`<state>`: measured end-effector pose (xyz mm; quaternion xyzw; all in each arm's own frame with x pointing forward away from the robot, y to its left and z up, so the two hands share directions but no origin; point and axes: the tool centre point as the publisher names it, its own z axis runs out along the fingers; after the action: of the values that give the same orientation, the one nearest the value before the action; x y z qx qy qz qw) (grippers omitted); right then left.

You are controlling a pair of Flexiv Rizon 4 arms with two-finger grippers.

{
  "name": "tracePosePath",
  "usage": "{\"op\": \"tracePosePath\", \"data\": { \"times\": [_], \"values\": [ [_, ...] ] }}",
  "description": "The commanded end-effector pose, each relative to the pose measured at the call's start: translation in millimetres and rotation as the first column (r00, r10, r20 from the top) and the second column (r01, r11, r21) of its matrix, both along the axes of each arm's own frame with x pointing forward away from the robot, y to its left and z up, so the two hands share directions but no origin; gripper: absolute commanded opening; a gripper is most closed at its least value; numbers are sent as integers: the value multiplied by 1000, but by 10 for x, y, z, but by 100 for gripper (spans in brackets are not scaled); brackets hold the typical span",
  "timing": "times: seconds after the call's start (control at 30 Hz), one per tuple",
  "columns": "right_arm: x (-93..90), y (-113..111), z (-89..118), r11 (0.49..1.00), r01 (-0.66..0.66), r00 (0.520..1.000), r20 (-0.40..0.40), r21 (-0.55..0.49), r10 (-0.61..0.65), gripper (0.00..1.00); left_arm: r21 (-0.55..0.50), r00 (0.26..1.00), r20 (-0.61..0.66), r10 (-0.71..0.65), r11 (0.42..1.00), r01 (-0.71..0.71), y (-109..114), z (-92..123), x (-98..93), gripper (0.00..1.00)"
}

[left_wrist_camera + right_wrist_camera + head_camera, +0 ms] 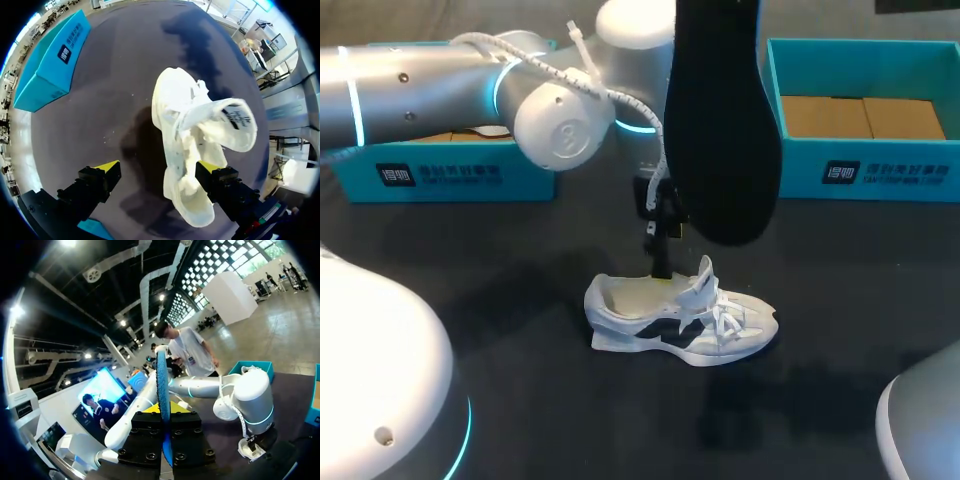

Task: Take the shoe out of the shoebox, open the shoe tongue, remove and reinsert the insole, then place the shoe into the shoebox

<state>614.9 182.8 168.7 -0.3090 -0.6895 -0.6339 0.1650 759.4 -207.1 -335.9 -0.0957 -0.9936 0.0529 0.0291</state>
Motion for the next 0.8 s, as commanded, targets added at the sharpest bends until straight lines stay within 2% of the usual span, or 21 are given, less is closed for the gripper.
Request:
{"op": "tracePosePath", "data": {
  "times": [0.03,0.37,0.6,0.67,0.73,0.77,0.8],
  "values": [
    [23,40,15,1000,-2,1000,-1,-1,2,0,-2,1000,-11,-4,1000,4,-35,-189,52,100],
    [23,40,15,1000,-2,1000,-1,-1,2,0,-4,1000,-6,-15,1000,15,-50,-467,30,100],
    [23,40,15,1000,-2,1000,-1,-1,2,0,-11,1000,1,-20,1000,20,-55,-528,-8,99],
    [23,40,15,1000,-2,1000,-1,-1,2,0,-10,1000,12,-19,1000,19,-57,-554,-20,90],
    [23,40,15,1000,-2,1000,-1,-1,2,0,-11,1000,10,-20,1000,20,-59,-568,-33,86],
    [23,40,15,1000,-2,1000,-1,-1,2,0,-10,1000,11,-20,1000,21,-61,-577,-40,77],
    [23,40,15,1000,-2,1000,-1,-1,2,0,-10,1000,12,-21,1000,21,-64,-585,-48,58]
  ]
}}
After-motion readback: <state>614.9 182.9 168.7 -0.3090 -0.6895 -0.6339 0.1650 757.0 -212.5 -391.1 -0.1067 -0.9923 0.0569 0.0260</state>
